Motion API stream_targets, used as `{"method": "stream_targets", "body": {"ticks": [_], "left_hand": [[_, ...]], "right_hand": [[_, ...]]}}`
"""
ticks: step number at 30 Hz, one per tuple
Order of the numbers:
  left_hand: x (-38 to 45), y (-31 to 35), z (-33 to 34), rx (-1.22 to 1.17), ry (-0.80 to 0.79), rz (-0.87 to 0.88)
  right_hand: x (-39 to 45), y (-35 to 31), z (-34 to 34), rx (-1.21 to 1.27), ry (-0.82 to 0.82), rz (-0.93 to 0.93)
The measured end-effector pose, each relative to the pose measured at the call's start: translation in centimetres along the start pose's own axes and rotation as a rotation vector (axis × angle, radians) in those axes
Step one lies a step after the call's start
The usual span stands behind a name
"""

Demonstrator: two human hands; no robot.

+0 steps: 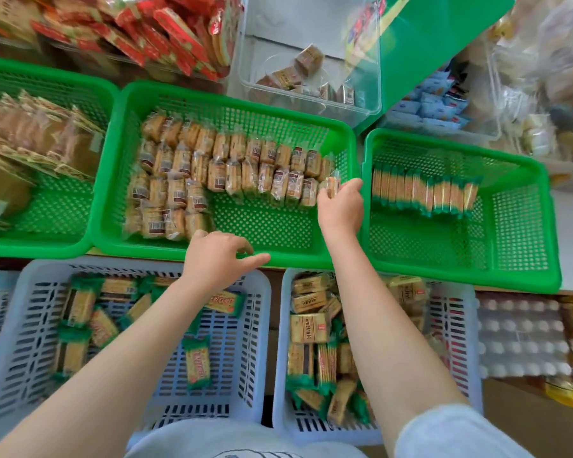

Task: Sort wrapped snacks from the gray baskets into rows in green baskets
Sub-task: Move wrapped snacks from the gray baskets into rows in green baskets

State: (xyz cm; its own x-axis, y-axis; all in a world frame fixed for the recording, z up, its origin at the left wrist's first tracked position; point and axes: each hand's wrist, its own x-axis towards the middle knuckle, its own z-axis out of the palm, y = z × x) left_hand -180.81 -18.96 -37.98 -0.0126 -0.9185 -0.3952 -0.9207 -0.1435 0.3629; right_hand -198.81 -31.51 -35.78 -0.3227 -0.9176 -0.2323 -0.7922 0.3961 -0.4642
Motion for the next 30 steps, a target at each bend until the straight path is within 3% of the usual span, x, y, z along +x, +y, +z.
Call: {"method": "stream_targets", "body": {"ticks": [3,8,13,18,27,30], "left_hand": [[0.1,-0.3,0.1,-0.014,0.005,0.016],[0.4,-0.5,0.3,-0.028,0.064,0.034],[0.5,-0.5,0.4,-0.045,0.103,0.042],[0.7,-0.7,0.8,-0.033,0.112,0.053],[0.2,-0.1,0.0,0.0,0.061,0.037],[-1.8,0.7,0.3,-0.167,0.312,0.161]], "right_hand": [[1.1,-0.1,2.4,0.234,-0.191,0.169],[1.0,0.8,4.0,0.415,-0.317,0.312],[2.1,-0.1,3.7,0.881,-0.459,0.498],[2.8,-0.6,3.9,0.729,-0.431,0.354],[-0.9,2.1,0.6,0.68,-0.481,0.311],[-4.3,3.5,-3.1,0.69,-0.489,0.219]]}}
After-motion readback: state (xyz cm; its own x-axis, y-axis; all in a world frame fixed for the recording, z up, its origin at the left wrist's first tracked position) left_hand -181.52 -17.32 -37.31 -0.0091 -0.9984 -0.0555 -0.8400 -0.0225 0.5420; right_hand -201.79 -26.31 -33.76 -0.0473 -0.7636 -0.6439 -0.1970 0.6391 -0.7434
